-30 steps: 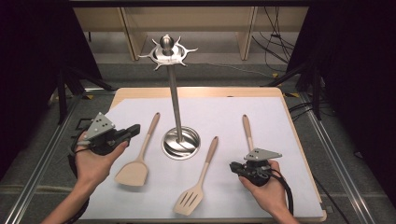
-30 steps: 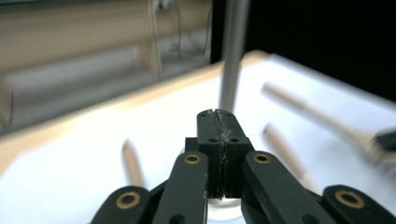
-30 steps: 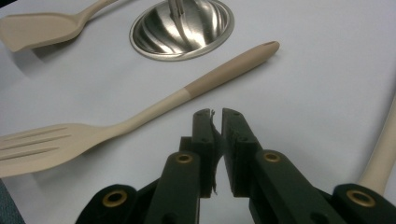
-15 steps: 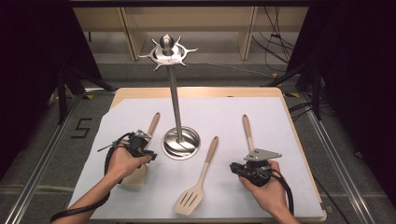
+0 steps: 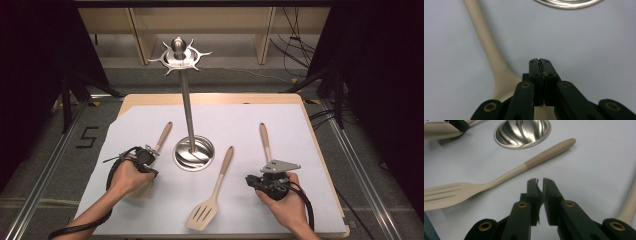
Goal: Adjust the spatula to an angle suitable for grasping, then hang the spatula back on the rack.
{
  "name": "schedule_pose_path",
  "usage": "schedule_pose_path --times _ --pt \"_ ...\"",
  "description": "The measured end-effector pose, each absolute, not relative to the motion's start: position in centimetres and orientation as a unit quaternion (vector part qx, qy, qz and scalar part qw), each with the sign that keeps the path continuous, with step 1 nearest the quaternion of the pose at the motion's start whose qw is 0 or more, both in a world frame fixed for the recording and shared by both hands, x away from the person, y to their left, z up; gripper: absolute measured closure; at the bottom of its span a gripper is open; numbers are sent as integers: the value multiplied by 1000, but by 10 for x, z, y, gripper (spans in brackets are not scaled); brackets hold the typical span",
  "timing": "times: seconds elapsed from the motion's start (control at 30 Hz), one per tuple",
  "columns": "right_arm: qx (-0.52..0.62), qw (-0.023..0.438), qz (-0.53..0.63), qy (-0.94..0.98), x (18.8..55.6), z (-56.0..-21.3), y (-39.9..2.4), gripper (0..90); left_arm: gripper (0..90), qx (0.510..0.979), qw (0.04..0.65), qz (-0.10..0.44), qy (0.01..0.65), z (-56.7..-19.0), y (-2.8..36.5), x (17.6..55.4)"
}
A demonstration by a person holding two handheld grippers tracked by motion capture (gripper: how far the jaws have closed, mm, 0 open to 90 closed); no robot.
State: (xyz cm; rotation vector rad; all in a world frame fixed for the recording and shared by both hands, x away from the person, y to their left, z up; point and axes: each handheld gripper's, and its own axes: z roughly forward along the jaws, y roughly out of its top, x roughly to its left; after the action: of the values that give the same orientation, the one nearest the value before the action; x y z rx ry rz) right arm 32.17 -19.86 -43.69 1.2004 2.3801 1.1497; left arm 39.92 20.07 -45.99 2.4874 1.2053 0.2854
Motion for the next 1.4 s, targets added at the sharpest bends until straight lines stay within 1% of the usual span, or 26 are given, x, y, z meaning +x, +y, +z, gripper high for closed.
schedule_pose_path --times 0.1,0.2,0.27,0.33,0.37,0.4,0.47,0.5,0.53,0.57,0.63,0.67,0.7,0.73,0.77,0.97,1.0,1.07,1.13,1.17,1.2,1.27,1.3,1.37,1.4 --pt "408 126 399 811 323 -439 -199 840 872 884 176 108 419 -458 208 397" --pt "406 125 395 815 323 -438 -200 838 870 878 178 108 431 -458 210 394" --pt "401 131 395 816 324 -438 -201 835 865 881 174 108 427 -455 215 395" --pt "400 129 403 813 324 -439 -200 829 809 877 173 117 432 -454 218 394" --pt "407 123 398 813 324 -438 -202 821 804 883 175 125 418 -452 223 396" --pt "407 120 401 812 324 -438 -203 819 789 872 197 116 434 -448 226 394" --pt "410 123 399 811 324 -437 -204 814 718 872 206 124 426 -445 229 397" --pt "410 123 399 811 324 -437 -204 814 718 872 214 130 421 -443 231 400" --pt "410 122 398 811 325 -438 -205 811 682 870 217 135 422 -442 232 403" --pt "409 123 399 811 326 -438 -205 807 635 858 222 132 444 -441 232 406" --pt "413 122 395 812 325 -438 -206 796 509 855 224 127 451 -440 234 417" --pt "413 122 395 812 325 -438 -206 796 509 851 227 129 455 -441 234 422" --pt "423 117 396 807 322 -437 -204 791 468 847 224 129 464 -439 234 430" --pt "413 124 396 811 324 -437 -206 788 452 847 224 129 464 -439 234 430" --pt "413 124 396 811 324 -436 -206 786 441 840 228 131 475 -438 233 438" --pt "405 132 403 810 327 -439 -205 779 421 845 215 118 474 -440 228 447" --pt "411 120 401 810 326 -438 -204 777 421 847 209 118 475 -441 227 448" --pt "414 118 394 812 325 -437 -203 776 424 847 203 110 479 -444 226 453" --pt "398 123 393 820 327 -439 -205 769 436 853 184 95 480 -449 226 462" --pt "398 123 393 820 327 -439 -205 769 441 853 184 95 480 -449 226 462" --pt "416 106 393 813 325 -439 -204 767 455 848 189 93 486 -452 225 464" --pt "414 114 385 817 325 -439 -205 766 466 847 185 86 490 -454 224 468" --pt "417 107 387 816 325 -439 -204 766 483 847 183 85 492 -454 223 470" --pt "419 105 387 815 325 -439 -204 766 487 842 177 82 502 -456 221 474" --pt "412 112 385 818 326 -439 -204 766 493 840 180 78 506 -458 221 476"
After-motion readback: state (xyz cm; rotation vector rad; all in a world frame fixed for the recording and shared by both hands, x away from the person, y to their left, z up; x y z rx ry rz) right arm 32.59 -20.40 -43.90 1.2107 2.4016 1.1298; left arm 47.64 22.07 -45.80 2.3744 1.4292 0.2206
